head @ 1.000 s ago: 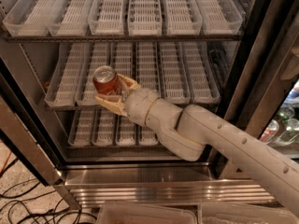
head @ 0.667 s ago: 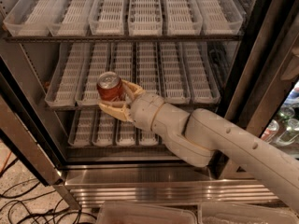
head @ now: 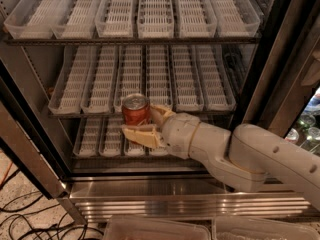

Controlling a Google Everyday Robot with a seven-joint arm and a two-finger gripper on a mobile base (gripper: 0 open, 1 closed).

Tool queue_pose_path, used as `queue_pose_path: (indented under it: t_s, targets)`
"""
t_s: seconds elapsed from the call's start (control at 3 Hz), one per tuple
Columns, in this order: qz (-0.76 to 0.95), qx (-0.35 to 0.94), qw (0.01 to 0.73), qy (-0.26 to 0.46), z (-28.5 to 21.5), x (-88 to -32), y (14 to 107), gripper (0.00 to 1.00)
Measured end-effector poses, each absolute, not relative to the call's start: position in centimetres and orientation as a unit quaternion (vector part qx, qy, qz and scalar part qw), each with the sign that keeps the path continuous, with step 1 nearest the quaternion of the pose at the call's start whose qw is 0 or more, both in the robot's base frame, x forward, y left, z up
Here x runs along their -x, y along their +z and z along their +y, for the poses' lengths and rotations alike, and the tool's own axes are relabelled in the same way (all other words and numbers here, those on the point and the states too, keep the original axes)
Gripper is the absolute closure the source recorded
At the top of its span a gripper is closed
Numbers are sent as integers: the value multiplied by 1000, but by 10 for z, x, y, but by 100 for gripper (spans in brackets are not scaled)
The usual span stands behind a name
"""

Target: Pick coke can from middle shelf of fridge

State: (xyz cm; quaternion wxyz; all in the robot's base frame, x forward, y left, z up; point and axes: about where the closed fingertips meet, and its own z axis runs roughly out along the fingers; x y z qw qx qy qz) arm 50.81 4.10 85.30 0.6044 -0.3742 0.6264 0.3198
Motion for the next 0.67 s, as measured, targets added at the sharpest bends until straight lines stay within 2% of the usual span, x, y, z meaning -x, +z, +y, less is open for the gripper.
queue_pose_path:
  t_s: [0.33, 0.67]
  targets:
    - [659, 363, 559, 349, 22, -479, 846, 100]
    - [662, 356, 554, 358, 23, -478, 848, 100]
